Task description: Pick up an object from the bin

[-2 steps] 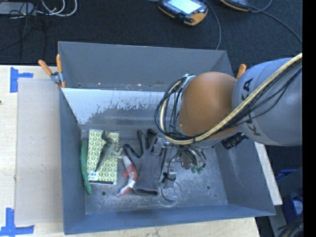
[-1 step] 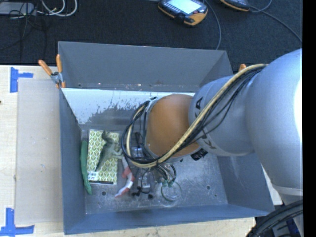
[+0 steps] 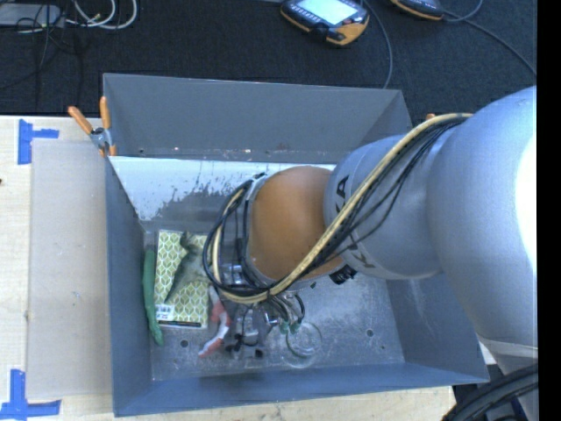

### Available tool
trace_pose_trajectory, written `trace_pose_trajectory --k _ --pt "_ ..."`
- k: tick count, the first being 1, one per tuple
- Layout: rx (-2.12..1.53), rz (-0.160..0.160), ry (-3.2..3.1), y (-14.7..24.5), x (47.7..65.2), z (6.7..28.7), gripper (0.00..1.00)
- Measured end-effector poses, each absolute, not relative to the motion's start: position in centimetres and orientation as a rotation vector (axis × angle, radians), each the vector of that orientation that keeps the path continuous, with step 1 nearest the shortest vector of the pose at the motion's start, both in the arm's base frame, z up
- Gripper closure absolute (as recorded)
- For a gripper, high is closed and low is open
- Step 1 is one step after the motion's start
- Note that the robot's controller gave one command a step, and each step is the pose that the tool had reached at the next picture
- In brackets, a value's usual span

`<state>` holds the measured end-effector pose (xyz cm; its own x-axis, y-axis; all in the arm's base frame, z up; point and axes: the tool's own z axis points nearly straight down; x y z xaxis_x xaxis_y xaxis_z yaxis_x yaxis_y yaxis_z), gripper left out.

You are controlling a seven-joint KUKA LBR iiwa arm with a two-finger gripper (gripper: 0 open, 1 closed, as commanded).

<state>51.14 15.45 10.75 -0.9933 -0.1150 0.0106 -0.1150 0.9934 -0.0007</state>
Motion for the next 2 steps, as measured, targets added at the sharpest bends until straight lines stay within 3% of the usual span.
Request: trace_pose_trajectory --k 1,2 --pt "-0.110 0.000 -3.133 12.6 49.4 10.8 0.00" --pt "0.282 0.001 -3.124 13.6 48.5 8.2 0.00"
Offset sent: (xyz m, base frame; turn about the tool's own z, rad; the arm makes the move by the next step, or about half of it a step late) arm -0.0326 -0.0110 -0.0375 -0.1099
